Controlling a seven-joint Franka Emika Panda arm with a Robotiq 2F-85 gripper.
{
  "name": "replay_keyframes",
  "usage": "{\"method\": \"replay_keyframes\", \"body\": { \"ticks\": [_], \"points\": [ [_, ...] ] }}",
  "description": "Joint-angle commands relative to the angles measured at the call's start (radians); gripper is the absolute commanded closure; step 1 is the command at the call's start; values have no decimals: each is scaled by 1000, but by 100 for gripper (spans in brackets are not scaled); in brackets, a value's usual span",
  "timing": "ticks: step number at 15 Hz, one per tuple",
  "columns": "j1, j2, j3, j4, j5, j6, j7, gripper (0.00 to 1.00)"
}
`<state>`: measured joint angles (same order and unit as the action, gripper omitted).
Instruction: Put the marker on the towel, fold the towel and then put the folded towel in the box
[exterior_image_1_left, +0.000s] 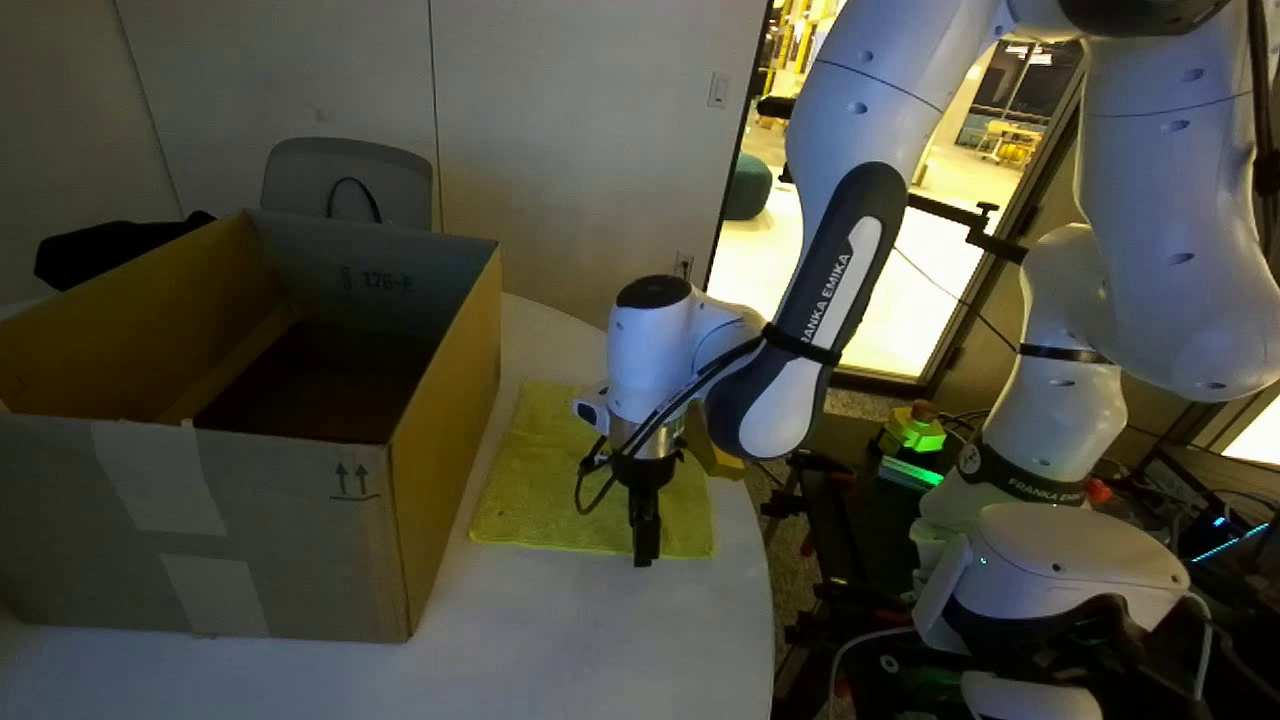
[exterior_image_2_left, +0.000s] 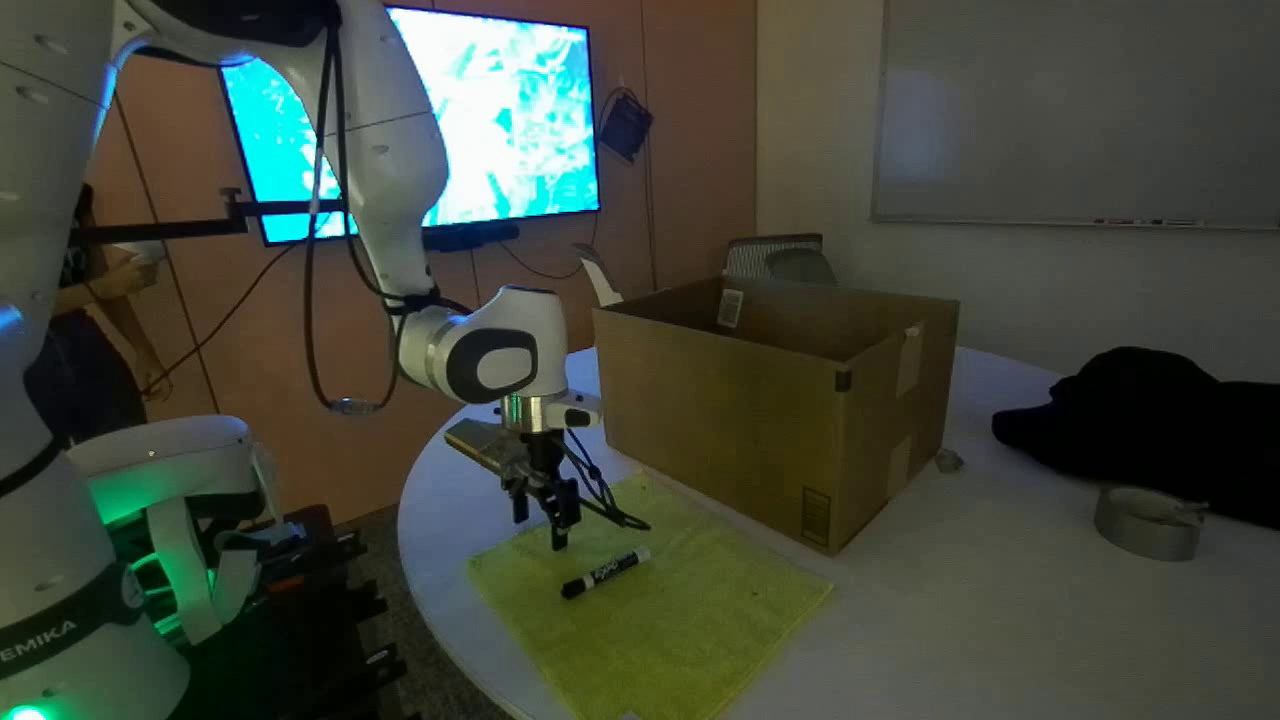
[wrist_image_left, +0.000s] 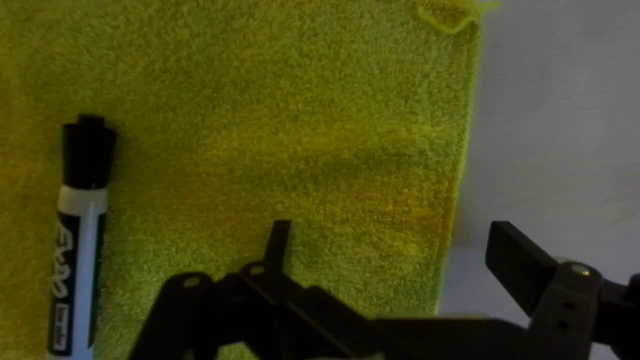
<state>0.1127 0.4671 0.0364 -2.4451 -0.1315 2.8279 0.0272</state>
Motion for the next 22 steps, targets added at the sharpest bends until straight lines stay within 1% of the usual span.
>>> {"method": "replay_keyframes", "body": {
  "ticks": [1, 4, 5, 6, 7, 8, 10, 14, 15, 17, 18, 20, 22],
  "points": [
    [129, 40, -114, 5, -76, 73, 109, 0],
    [213, 58, -186, 10, -119, 93, 176, 0],
    [229, 57, -199, 9, -126, 87, 189, 3],
    [241, 53, -208, 8, -130, 83, 197, 17],
    [252, 51, -218, 6, -133, 81, 206, 27],
    [252, 44, -217, 4, -130, 75, 201, 29],
    [256, 22, -228, -3, -135, 67, 199, 45],
    [227, -23, -233, -18, -137, 52, 173, 77],
    [220, -38, -235, -24, -138, 51, 169, 83],
    [211, -92, -257, -49, -152, 55, 169, 98],
    [202, -118, -268, -60, -158, 55, 167, 100],
    [176, -179, -289, -91, -168, 57, 164, 100],
    [159, -231, -333, -119, -202, 63, 190, 98]
  ]
}}
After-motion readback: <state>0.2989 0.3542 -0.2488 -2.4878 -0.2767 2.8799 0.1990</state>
